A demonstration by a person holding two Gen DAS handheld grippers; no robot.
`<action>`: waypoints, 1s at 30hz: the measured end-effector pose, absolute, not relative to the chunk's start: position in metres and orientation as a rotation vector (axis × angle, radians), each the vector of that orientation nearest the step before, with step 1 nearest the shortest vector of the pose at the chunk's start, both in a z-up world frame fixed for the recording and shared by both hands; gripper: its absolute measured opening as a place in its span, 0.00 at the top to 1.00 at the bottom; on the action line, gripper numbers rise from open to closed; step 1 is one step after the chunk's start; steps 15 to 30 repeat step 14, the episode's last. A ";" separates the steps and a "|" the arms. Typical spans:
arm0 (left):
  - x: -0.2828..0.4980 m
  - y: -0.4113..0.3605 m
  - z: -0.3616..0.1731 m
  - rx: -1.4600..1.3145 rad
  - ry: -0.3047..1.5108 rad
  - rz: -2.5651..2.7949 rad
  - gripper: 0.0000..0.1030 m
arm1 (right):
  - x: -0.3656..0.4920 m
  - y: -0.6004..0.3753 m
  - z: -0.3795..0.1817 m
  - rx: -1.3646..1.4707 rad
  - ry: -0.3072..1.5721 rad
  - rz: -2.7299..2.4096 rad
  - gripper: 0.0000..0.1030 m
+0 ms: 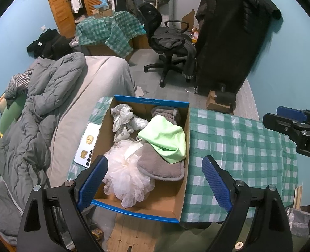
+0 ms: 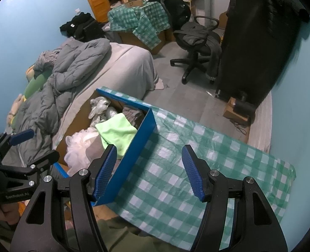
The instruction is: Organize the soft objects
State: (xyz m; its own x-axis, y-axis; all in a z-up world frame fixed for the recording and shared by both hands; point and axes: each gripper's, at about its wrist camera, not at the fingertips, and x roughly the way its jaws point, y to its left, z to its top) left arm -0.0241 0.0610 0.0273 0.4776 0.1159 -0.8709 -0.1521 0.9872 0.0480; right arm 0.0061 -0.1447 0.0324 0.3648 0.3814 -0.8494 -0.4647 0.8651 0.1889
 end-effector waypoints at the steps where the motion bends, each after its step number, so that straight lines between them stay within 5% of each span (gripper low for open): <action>1: -0.024 0.061 0.028 -0.039 1.060 0.166 0.10 | 0.005 -0.145 0.033 -0.089 1.067 0.545 0.38; 30: -0.025 0.061 0.028 -0.036 1.063 0.170 0.10 | 0.004 -0.138 0.034 -0.092 1.072 0.541 0.38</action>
